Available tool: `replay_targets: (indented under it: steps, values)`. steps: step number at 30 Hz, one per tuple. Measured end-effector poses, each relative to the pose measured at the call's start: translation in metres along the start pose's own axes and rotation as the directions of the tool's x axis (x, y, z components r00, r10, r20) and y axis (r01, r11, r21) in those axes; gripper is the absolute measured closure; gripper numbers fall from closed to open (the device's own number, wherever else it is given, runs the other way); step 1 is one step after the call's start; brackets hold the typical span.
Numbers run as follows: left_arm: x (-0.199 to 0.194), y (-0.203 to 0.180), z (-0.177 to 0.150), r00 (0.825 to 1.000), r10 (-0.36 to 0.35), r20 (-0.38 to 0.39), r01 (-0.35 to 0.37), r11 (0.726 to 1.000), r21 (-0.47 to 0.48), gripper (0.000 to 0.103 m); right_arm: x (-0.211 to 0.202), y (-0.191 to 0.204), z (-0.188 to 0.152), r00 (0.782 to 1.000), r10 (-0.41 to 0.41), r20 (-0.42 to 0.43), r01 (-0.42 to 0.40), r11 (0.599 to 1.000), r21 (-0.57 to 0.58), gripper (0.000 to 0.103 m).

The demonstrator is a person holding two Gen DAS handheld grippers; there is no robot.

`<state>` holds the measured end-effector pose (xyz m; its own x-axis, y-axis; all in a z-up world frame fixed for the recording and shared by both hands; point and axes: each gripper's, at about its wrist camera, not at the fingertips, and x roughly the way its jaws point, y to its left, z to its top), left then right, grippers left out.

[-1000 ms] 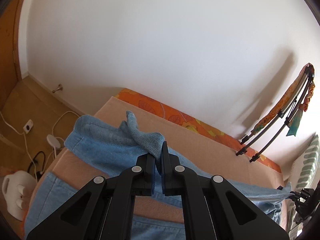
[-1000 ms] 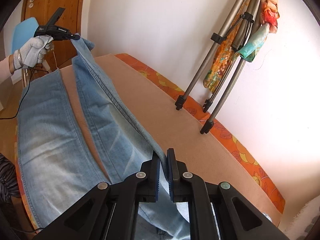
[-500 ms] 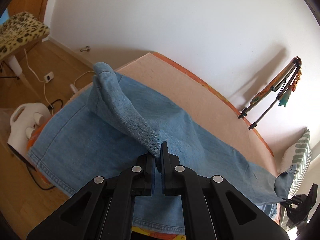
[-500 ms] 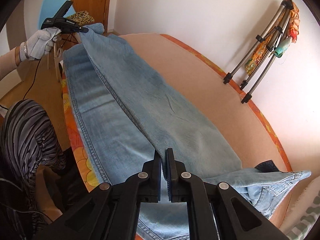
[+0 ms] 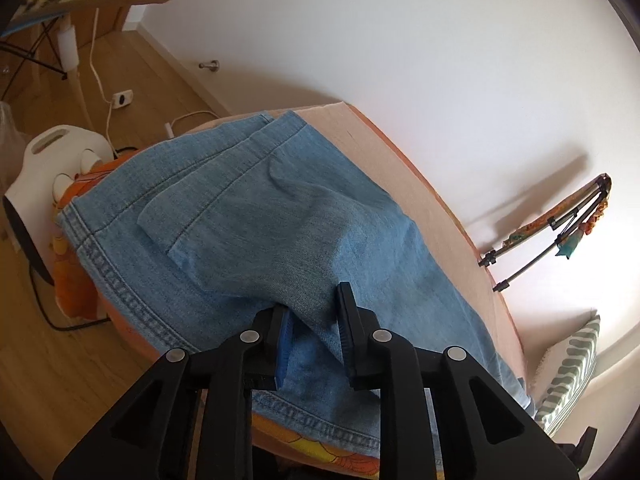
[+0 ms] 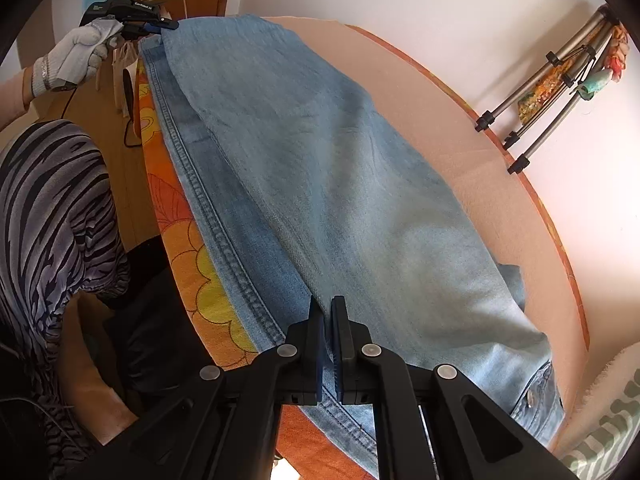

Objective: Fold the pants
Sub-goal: 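Lift both held hems and carry them over toward the waistband, then open both grippers to release the folded hems onto the jeans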

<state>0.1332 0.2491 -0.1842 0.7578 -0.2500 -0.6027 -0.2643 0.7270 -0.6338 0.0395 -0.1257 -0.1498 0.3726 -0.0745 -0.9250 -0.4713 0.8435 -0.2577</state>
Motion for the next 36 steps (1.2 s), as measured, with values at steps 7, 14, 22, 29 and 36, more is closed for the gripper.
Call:
replay_targets:
  steps: [7, 14, 22, 29, 36]
  values:
    - [-0.002, 0.031, 0.012, 0.998, 0.016, 0.059, -0.009, 0.991, -0.131, 0.073, -0.005, 0.000, -0.006, 1.000, -0.014, -0.027, 0.014, 1.000, 0.000, 0.102]
    - [-0.009, 0.038, 0.018, 0.987, 0.065, 0.148, -0.043, 0.988, -0.150, 0.073, -0.008, 0.000, 0.003, 0.998, 0.020, -0.064, -0.020, 1.000, -0.005, 0.096]
    - [-0.017, 0.041, 0.018, 0.971, 0.191, 0.145, -0.185, 0.981, -0.053, 0.073, -0.037, -0.021, 0.082, 0.983, 0.151, 0.107, -0.158, 0.986, 0.058, 0.071]
    - [-0.009, 0.041, 0.016, 0.973, 0.220, 0.076, -0.222, 0.975, 0.020, 0.073, -0.007, -0.018, 0.201, 0.944, 0.244, 0.221, -0.253, 0.967, 0.016, 0.066]
    - [-0.012, 0.055, 0.012, 0.998, 0.064, 0.008, -0.062, 0.985, -0.160, 0.057, 0.061, 0.000, 0.337, 0.893, 0.382, 0.240, -0.385, 0.922, -0.036, 0.043]
